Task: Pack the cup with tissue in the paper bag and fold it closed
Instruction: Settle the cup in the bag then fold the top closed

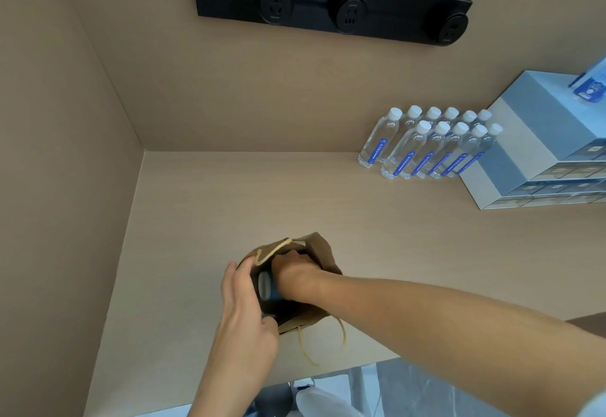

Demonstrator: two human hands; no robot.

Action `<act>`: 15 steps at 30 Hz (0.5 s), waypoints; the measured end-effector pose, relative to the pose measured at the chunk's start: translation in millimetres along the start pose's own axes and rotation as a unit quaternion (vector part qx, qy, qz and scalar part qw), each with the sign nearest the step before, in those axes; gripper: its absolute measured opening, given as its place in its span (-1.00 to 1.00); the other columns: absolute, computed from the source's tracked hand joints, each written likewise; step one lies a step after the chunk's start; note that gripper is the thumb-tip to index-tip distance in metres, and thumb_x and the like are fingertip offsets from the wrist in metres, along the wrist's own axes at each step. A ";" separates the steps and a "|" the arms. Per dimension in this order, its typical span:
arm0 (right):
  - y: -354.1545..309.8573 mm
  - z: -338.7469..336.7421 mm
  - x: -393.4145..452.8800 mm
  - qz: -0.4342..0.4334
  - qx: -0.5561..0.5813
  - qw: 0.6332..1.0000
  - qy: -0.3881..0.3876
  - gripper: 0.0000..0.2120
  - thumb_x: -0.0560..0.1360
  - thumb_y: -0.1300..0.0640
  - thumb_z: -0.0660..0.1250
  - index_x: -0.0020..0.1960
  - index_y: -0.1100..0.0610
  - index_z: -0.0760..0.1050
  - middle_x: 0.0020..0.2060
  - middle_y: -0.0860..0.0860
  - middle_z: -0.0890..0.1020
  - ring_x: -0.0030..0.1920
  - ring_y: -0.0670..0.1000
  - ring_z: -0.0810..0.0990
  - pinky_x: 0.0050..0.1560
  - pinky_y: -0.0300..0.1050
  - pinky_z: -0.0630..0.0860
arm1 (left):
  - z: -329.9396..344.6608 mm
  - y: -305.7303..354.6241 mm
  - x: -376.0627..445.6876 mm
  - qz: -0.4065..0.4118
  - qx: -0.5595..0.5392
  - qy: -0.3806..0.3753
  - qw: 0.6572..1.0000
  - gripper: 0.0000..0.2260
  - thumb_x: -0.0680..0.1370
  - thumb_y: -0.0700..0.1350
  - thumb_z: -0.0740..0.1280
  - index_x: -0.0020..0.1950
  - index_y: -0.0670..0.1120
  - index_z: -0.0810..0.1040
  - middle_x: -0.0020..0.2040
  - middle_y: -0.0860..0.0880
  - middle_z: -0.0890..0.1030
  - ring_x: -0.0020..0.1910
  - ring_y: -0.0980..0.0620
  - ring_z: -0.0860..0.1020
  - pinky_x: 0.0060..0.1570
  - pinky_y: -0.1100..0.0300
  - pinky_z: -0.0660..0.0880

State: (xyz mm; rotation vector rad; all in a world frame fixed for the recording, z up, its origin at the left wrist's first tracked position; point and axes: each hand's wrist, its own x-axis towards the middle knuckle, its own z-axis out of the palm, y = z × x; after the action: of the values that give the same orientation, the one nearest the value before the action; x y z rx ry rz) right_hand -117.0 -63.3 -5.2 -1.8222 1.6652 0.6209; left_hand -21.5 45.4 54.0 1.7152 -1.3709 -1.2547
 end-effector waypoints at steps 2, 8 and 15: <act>-4.4 0.7 3.0 0.025 0.052 0.998 0.012 -0.72 0.55 0.20 0.23 0.23 0.21 0.50 0.18 0.18 0.59 0.15 0.19 0.59 0.11 0.03 0.52 | -0.9 0.9 0.5 0.003 0.008 -0.003 1.000 -0.20 0.39 -0.47 0.14 0.50 0.14 0.10 0.56 0.02 0.10 0.05 0.04 0.39 0.13 0.13 0.42; -7.8 3.7 -0.6 0.170 0.367 0.910 0.092 -0.67 0.58 0.19 0.09 0.24 0.22 0.51 0.22 0.18 0.57 0.23 0.19 0.51 0.22 -0.02 0.39 | -1.5 1.3 2.6 0.000 0.016 0.009 1.000 -0.23 0.42 -0.47 0.15 0.52 0.06 0.07 0.55 0.03 0.10 0.18 0.14 0.30 0.09 0.24 0.33; -14.0 4.1 -7.3 0.162 0.377 0.908 0.083 -0.68 0.60 0.11 0.08 0.22 0.16 0.52 0.19 0.11 0.60 0.20 0.12 0.54 0.21 -0.10 0.40 | -1.5 -1.2 6.5 -0.021 0.005 0.016 1.000 -0.24 0.43 -0.48 0.16 0.53 0.05 0.08 0.54 0.05 0.12 0.14 0.19 0.27 0.13 0.28 0.25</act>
State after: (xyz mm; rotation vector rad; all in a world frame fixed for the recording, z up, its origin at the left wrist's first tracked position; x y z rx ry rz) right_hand -103.7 -54.5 -1.6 -1.0672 1.9690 -0.0832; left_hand -19.5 39.4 51.6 1.7718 -1.3305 -1.2401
